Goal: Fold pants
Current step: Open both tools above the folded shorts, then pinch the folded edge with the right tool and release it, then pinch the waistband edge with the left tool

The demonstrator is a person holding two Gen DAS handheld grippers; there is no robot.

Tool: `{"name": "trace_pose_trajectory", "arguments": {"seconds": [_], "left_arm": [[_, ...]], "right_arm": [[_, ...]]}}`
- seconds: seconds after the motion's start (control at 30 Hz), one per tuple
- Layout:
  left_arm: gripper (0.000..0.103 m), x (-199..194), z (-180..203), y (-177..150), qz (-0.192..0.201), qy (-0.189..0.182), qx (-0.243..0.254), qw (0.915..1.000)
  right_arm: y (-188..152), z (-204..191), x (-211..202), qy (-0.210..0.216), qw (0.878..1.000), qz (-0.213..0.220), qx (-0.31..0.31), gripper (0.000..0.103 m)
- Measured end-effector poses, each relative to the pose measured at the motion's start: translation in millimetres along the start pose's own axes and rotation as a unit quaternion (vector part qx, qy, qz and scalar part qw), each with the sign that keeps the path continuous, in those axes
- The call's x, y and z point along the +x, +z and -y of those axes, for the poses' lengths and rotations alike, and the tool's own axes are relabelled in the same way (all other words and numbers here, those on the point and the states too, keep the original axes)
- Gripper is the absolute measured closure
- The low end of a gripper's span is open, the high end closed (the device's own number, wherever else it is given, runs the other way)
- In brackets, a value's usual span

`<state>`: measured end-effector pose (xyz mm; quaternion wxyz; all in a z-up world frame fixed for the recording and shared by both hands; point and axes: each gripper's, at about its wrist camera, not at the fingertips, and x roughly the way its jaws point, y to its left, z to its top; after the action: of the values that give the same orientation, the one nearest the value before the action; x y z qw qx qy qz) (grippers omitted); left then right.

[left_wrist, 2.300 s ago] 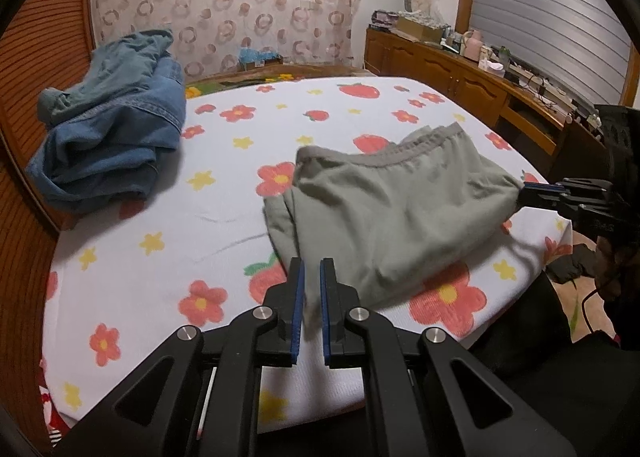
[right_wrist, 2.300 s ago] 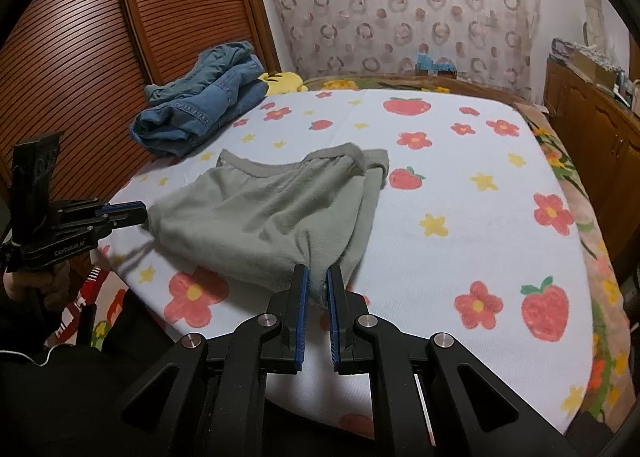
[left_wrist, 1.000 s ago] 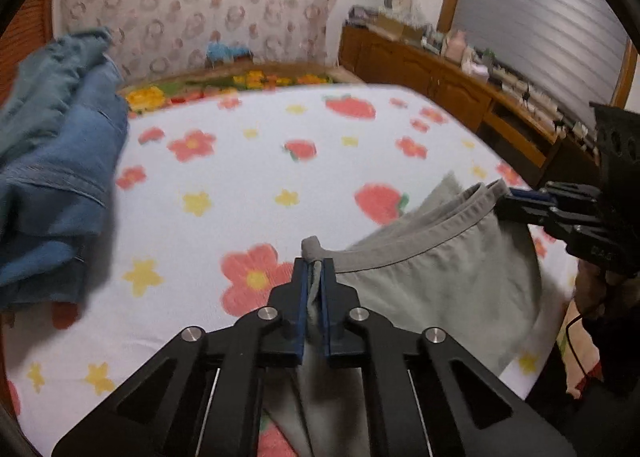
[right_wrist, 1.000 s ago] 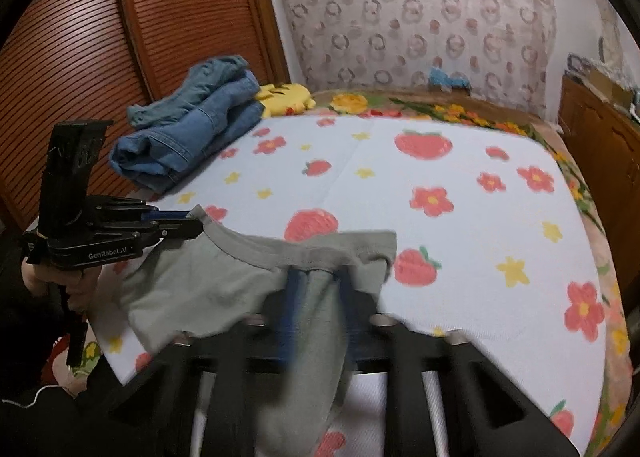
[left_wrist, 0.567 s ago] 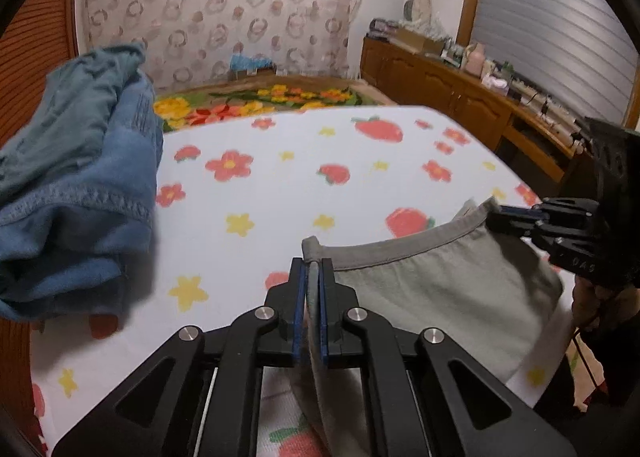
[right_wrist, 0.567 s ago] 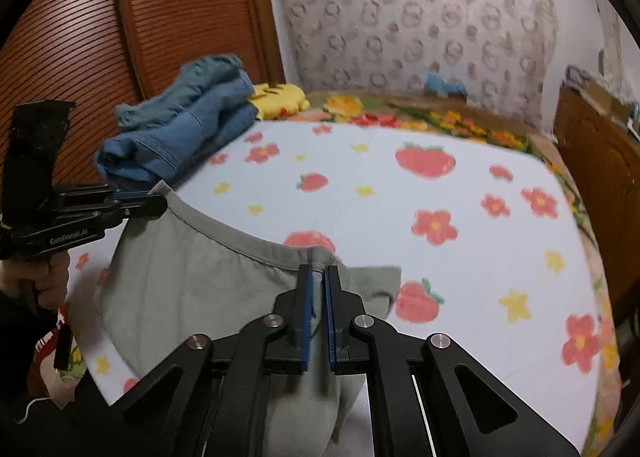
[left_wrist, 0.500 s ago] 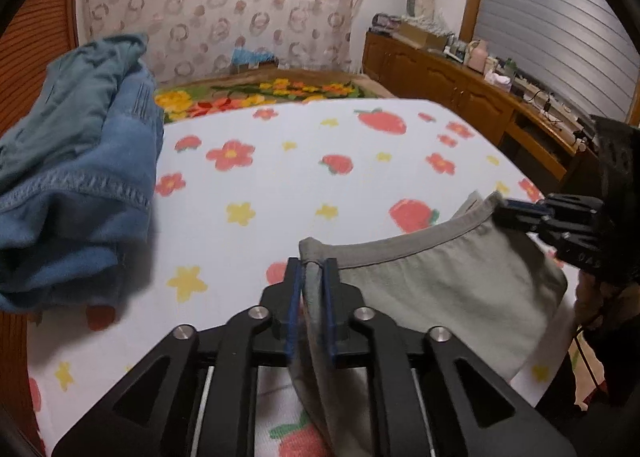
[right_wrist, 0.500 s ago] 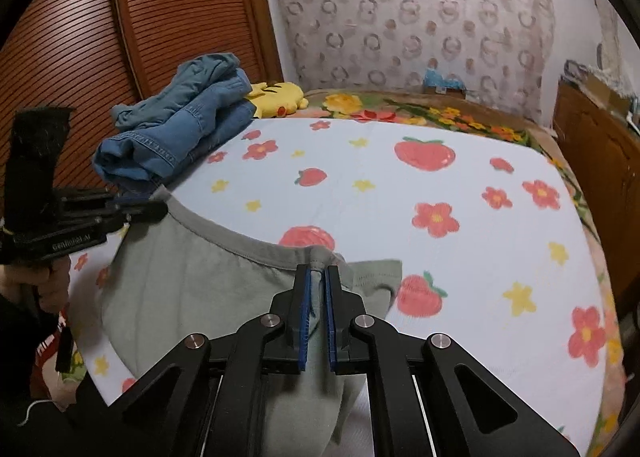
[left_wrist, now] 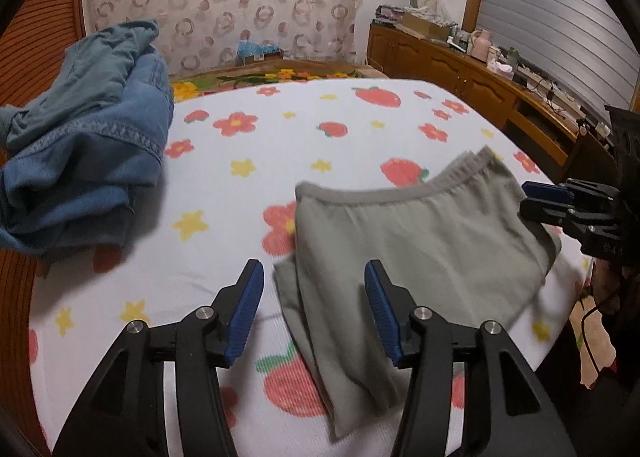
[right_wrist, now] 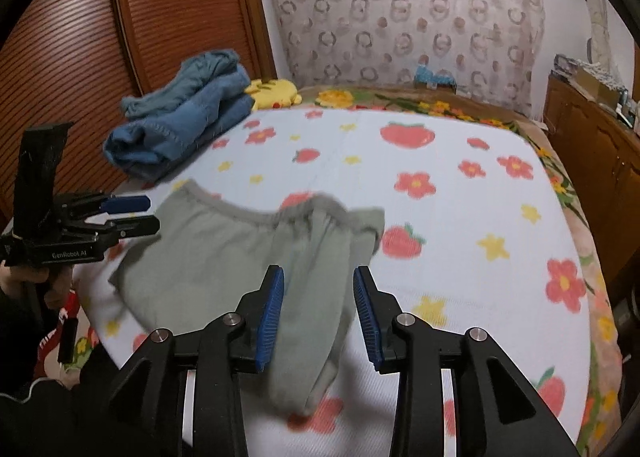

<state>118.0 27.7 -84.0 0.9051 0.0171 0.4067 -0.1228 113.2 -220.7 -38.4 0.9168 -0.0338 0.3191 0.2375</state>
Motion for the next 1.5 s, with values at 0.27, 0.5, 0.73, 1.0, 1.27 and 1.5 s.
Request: {"name": "trace_pose_trajectory", "arguments": {"seconds": [0.27,0.5,0.73,1.0,1.27,1.5], "left_arm": [[0.049,12,2,-9,-0.018,0.010,0.005,0.9998],[0.049,14,1,-13,-0.021,0.010,0.003,0.9997],[0.049,15,0,-14,-0.017,0.005,0.003,0.9998],[0.049,13,0,-13,-0.019,0.006,0.002,0.9998],[0.049,7,-6,-6,-0.006,-0.012,-0.016,0.9998],[0.051,11,-6,1,-0.008,-0.015,-0.018,0.9997]], "right_arm": [[-26,3,-33,0.015,1.000,-0.002,0.022,0.065],[-40,10,-38,0.035,0.999,-0.017,0.033,0.083],[-44,22,-50,0.045,0.998,-0.010,0.043,0.096],[-40,27,-55,0.043,0.998,-0.007,0.055,0.092],[-14,21,-43,0.004,1.000,0.005,0.030,0.058],[3,20,-7,0.007,0.999,-0.004,0.031,0.055]]}}
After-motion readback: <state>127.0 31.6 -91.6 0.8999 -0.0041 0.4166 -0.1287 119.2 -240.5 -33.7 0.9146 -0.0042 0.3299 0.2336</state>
